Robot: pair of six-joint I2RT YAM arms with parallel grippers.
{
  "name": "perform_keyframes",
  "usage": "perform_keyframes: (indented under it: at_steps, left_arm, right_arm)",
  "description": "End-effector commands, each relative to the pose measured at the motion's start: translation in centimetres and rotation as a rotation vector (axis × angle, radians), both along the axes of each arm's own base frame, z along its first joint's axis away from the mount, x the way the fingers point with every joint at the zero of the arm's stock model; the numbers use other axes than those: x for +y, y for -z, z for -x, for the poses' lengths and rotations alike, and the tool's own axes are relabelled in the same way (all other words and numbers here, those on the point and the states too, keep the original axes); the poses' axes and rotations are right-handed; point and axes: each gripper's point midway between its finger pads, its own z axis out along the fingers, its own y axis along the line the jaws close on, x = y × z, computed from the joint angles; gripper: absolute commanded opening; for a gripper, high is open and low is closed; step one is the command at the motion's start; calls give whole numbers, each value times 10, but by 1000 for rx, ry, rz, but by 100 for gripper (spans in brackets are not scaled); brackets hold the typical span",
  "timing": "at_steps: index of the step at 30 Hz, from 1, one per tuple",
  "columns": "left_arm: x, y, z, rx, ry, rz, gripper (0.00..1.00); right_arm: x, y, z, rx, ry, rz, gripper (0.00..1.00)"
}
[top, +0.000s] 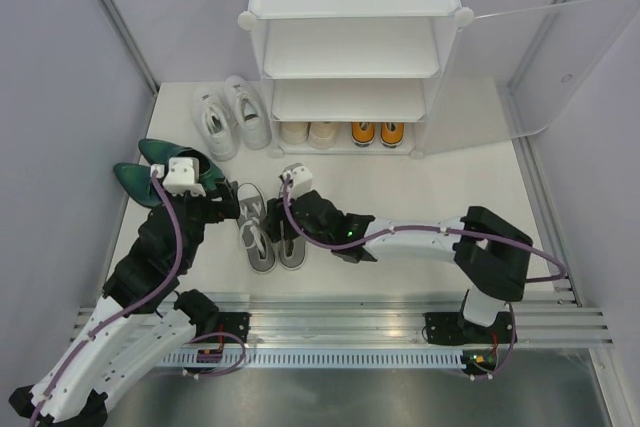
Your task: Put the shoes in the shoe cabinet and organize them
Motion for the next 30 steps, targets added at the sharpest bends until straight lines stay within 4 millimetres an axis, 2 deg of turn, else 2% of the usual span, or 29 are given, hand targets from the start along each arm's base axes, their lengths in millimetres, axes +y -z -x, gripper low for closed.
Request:
perform_keyframes:
  at_steps: [1, 5, 8, 14, 17, 22, 24, 30]
  left_arm:
    - [6, -11, -1, -35, -44, 47, 100]
    - [4, -12, 0, -38, -30, 48, 100]
    - [4, -12, 0, -38, -29, 47, 100]
    - [4, -13, 1, -40, -26, 49, 100]
    - [4, -14, 1, -45, -27, 56, 100]
    - [4, -14, 2, -45, -24, 60, 100]
    - [3, -14, 2, -45, -21, 60, 100]
    - [2, -14, 2, -45, -12, 64, 100]
  right_arm:
    - [35, 5, 16, 11, -56, 26, 70]
    - [58, 32, 22, 37, -33, 123, 73]
    - [62, 48, 22, 29, 25, 193, 75]
    - [60, 78, 20, 46, 78, 290, 77]
    - [55, 92, 19, 60, 107, 324, 74]
    - [47, 97, 18, 56, 146, 337, 72]
    - [46, 100, 17, 56, 148, 345, 70]
    - [58, 101, 23, 75, 104, 333, 48]
